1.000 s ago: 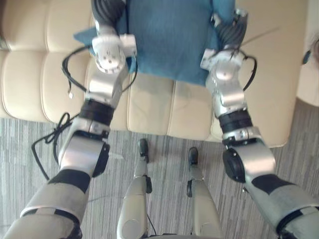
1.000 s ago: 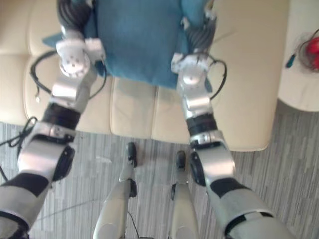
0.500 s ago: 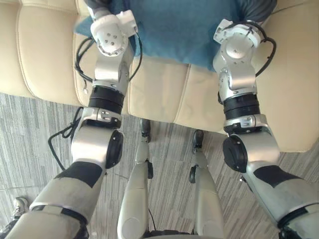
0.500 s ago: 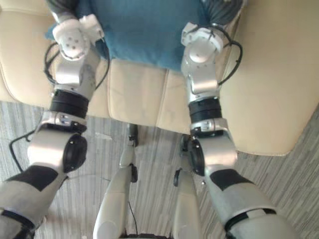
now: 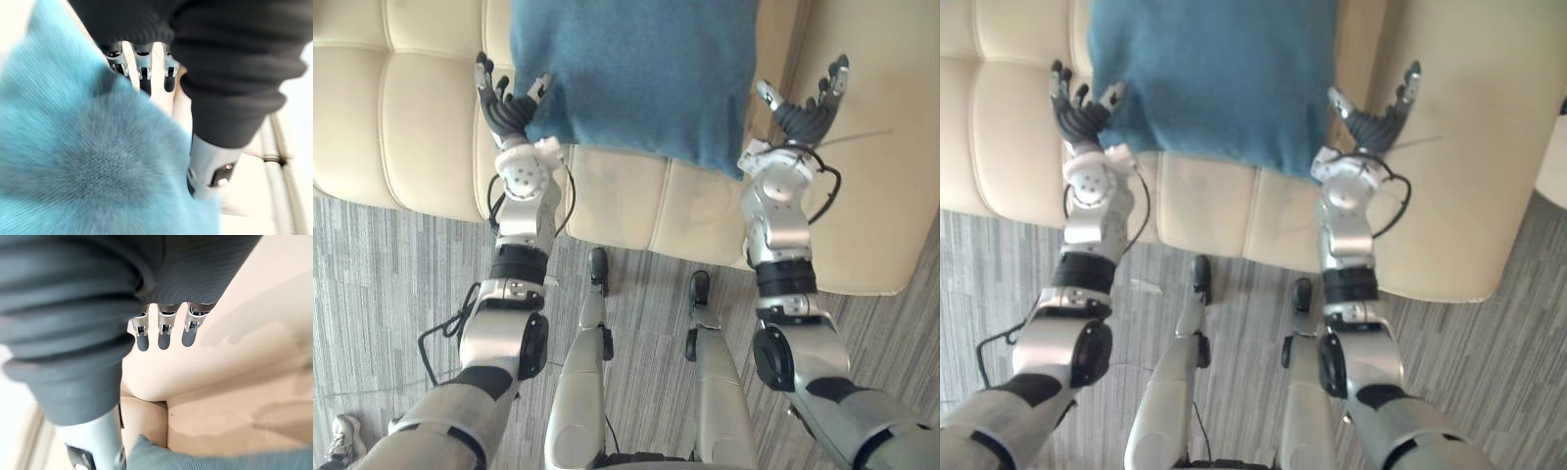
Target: Pick up cushions and gather them together orderly.
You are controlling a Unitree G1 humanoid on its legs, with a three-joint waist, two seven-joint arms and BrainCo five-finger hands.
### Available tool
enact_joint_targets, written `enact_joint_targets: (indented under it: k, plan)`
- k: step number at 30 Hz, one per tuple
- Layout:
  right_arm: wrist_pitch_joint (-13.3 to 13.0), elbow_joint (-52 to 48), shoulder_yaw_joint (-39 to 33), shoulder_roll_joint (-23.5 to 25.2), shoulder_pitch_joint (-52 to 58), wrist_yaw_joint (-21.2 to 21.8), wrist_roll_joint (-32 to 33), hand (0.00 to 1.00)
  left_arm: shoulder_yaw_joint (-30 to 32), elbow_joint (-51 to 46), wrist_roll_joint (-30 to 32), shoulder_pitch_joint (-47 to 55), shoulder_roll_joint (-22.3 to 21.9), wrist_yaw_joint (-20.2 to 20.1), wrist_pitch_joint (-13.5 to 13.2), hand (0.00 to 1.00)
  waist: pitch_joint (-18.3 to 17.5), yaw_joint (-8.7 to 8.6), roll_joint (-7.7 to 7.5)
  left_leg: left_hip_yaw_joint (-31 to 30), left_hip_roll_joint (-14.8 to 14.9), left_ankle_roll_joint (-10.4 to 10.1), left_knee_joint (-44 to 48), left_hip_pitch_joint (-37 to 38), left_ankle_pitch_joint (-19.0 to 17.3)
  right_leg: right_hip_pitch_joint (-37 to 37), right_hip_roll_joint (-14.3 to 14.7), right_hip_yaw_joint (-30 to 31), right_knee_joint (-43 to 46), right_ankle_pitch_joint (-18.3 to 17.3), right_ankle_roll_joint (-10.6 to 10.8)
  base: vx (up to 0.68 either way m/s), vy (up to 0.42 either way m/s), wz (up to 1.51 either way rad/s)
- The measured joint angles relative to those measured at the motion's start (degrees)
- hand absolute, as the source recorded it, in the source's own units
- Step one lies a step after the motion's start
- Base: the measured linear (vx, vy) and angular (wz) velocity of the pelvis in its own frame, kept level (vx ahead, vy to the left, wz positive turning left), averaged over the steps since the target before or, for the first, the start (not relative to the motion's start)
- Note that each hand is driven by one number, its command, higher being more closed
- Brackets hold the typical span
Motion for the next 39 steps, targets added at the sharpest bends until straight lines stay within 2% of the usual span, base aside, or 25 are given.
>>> enact_joint_targets:
  k: [5,7,9,10,11,15,19,22,27,33,39]
  plan:
    - [-1.69,-7.79,3.07,-1.11,17.50,7.36,2.00,0.00,0.04,-5.26,-2.49,17.25,-1.17,-4.82,-0.67,0.00,-1.06,0.04,-0.13,-0.08,1.19,-0.17,0.08,5.65,-1.23,5.56,1.14,-0.43,-0.14,-1.10,-0.80,-0.02,-0.073,-0.03]
    - [-1.79,-8.22,4.10,-0.98,23.53,10.51,3.47,0.00,-0.16,-5.43,-3.47,23.88,-3.42,-6.76,-0.64,0.00,-3.15,0.04,-0.16,-0.02,1.18,-0.03,0.08,6.37,-1.36,6.21,1.15,-0.43,-0.09,-1.38,-0.87,0.07,-0.046,-0.01]
    - [-1.89,-8.08,4.68,0.95,31.25,15.36,3.78,0.00,-0.65,-5.38,-3.75,31.87,-6.69,-9.42,-0.36,0.00,-3.91,-0.02,-0.19,0.01,0.96,0.03,0.18,10.05,-1.48,10.18,1.06,-0.58,-0.26,-2.00,-0.79,0.14,-0.051,0.06]
    - [-1.97,-7.69,4.70,1.74,33.38,16.47,3.77,0.00,-0.82,-5.31,-3.75,34.07,-7.49,-10.09,-0.33,0.00,-4.55,-0.05,-0.25,0.01,0.94,0.08,0.19,11.04,-1.80,11.19,1.03,-0.65,-0.31,-2.21,-0.86,0.12,-0.045,0.06]
    - [-2.31,-5.25,4.65,3.31,37.17,18.39,3.74,0.00,-1.22,-4.56,-3.72,37.95,-8.58,-11.60,-0.30,0.00,-6.90,-0.16,-0.49,0.03,1.00,0.00,0.43,12.05,-2.51,12.36,1.06,-0.76,-0.59,-2.49,-0.92,0.12,-0.036,0.01]
    - [-2.35,6.30,3.19,6.65,43.18,21.78,3.21,0.00,-1.39,4.88,-2.52,44.97,-11.49,-15.13,0.45,0.00,-12.39,-0.44,-0.47,0.05,1.05,-0.13,2.18,16.87,-5.30,19.45,0.92,-1.52,-3.47,-3.17,-1.05,0.10,-0.023,0.03]
    - [-2.24,18.51,0.40,8.81,46.87,23.25,3.14,0.00,1.25,15.71,-0.14,47.96,-13.11,-17.61,1.15,0.00,-17.13,-0.71,-1.08,0.10,1.11,-0.05,1.86,21.26,-7.07,24.22,0.88,-1.99,-5.50,-3.86,-1.11,0.05,-0.001,0.04]
    - [-1.95,26.73,-2.08,9.66,48.43,23.46,3.14,0.00,4.85,21.83,3.10,49.58,-13.81,-18.00,2.09,0.00,-19.63,-0.81,-1.18,0.41,1.07,-0.43,0.30,23.91,-7.45,26.99,0.89,-1.99,-7.45,-3.83,-1.19,0.04,0.006,-0.02]
    - [-0.93,34.55,-3.98,10.13,49.62,23.68,2.98,0.00,7.60,26.80,6.05,50.98,-13.75,-18.17,2.91,0.00,-22.21,-0.99,-1.45,1.45,0.91,-0.58,-1.97,27.79,-7.40,30.81,0.81,-1.57,-10.49,-3.02,-0.96,0.06,0.011,-0.07]
    - [-0.26,39.46,-8.03,10.02,48.74,23.69,0.90,0.00,8.00,28.45,9.66,50.74,-12.69,-19.12,3.04,0.00,-22.47,-1.26,-1.83,1.43,0.59,-0.72,-1.98,29.92,-7.66,33.73,0.59,-1.44,-12.62,-2.44,-0.74,0.06,0.002,-0.02]
    - [0.25,41.61,-8.20,9.88,47.80,23.69,-0.37,0.00,7.39,29.63,10.96,50.56,-12.04,-19.28,3.14,0.00,-22.48,-1.60,-1.86,1.45,0.42,-0.88,-2.01,30.68,-8.02,35.02,0.53,-1.15,-13.50,-2.20,-0.72,0.05,0.000,0.00]
